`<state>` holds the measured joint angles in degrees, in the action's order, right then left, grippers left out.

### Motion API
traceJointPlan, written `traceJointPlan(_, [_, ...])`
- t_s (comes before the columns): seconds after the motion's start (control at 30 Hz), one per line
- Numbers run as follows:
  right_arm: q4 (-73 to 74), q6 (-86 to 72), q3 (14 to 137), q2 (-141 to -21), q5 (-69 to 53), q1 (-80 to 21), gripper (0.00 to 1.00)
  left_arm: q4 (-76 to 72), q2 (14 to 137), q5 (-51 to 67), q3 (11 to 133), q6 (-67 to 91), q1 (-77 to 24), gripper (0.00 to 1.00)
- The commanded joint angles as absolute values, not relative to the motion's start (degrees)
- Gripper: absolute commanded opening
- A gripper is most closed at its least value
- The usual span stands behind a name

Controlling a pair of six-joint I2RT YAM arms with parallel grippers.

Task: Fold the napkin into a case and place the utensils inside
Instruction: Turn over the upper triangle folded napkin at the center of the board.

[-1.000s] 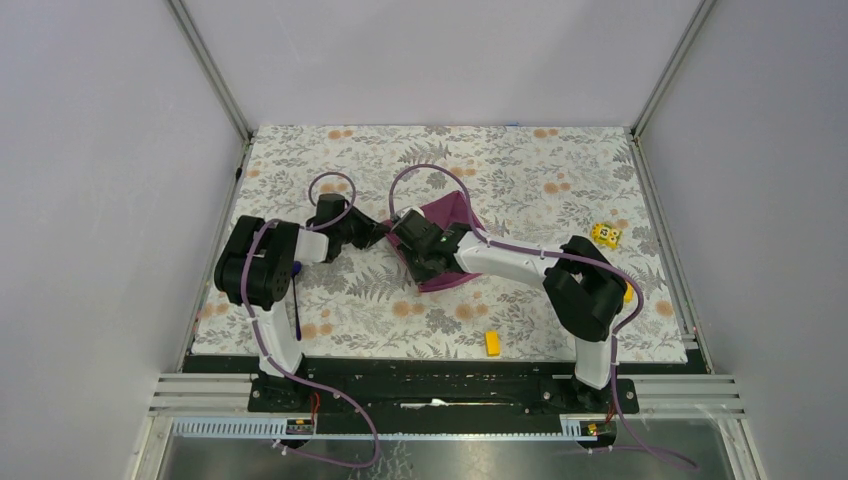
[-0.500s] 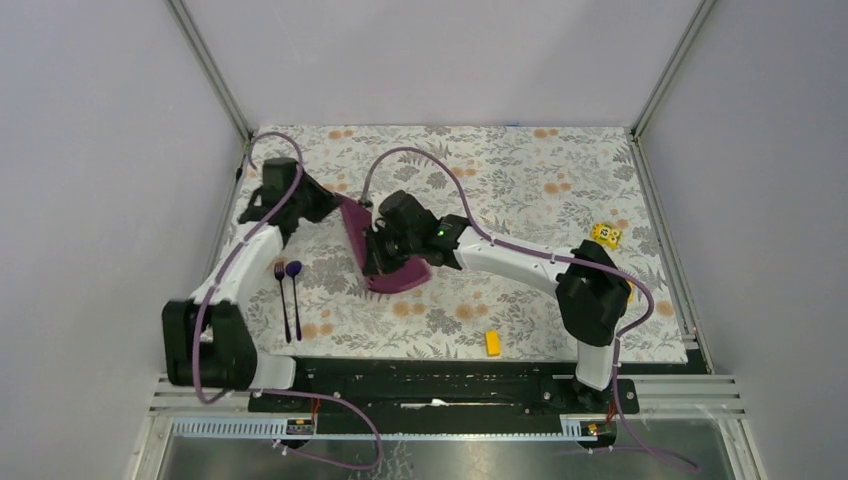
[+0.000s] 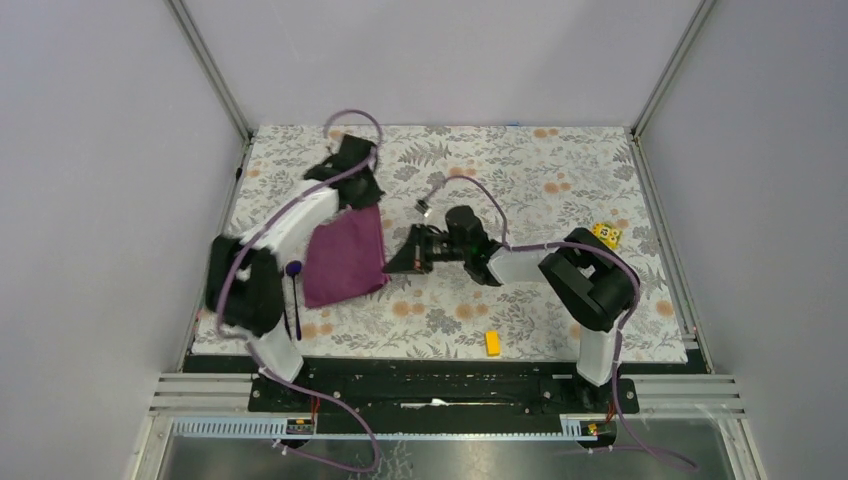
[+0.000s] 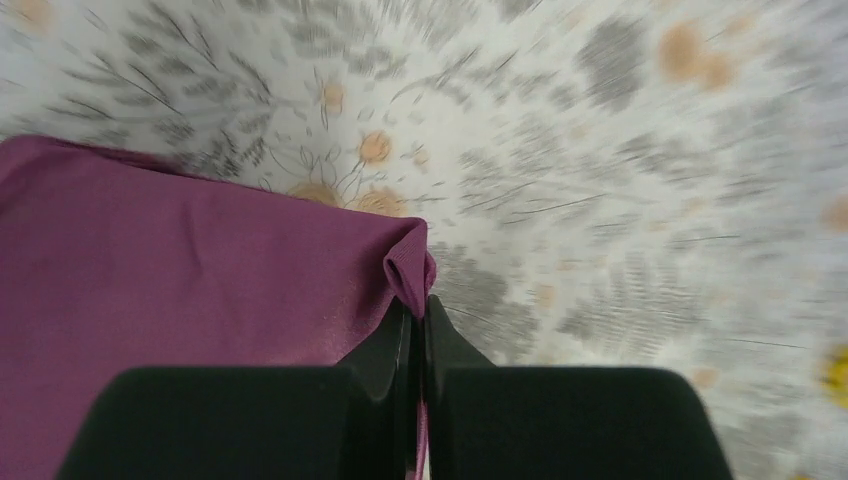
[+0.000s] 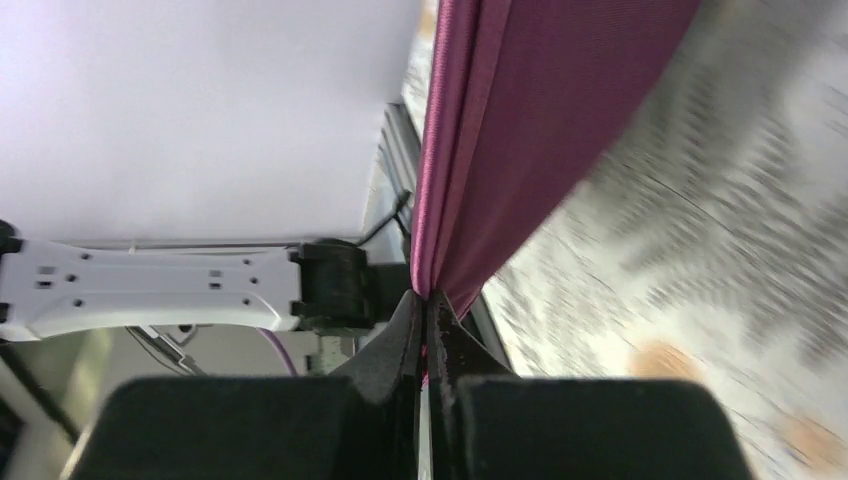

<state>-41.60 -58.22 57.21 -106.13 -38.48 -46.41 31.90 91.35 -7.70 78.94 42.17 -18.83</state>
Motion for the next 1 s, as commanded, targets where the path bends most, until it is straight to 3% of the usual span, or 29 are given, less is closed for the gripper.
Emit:
traceJointPlan(0.0, [-53.7, -64.0, 48.2, -110.9, -53.3, -42.4, 0.0, 23.8, 105.7, -15.9, 84.3, 40.4, -22.8, 0.0])
traceJointPlan(0.2, [-43.1, -52.3, 39.5, -111.0, -54.2, -35.4, 0.0, 21.0, 118.2, -14.8, 92.1, 41.2, -27.8, 0.0])
traceJointPlan(0.5, [-25.3, -39.5, 35.0, -105.1, -46.3, -31.9, 0.0, 18.3, 122.4, -8.1, 94.1, 41.3, -31.6, 0.01])
traceJointPlan(0.63, [-17.0, -36.0, 35.4, -101.4, -41.1, -30.9, 0.07, 18.9, 120.5, -3.5, 94.3, 39.7, -31.7, 0.32])
traceJointPlan(0.77, [-8.0, -32.7, 38.6, -97.9, -36.0, -30.8, 0.25, 21.6, 115.6, 2.7, 94.9, 37.7, -31.4, 0.54])
traceJointPlan(0.87, [-3.6, -30.2, 40.8, -97.4, -34.2, -30.8, 0.4, 24.2, 109.9, 8.1, 93.6, 35.8, -30.6, 0.63])
traceJointPlan(0.97, [-1.4, -28.5, 41.9, -97.5, -32.9, -30.8, 0.47, 25.4, 102.9, 10.0, 88.4, 34.1, -29.5, 0.66])
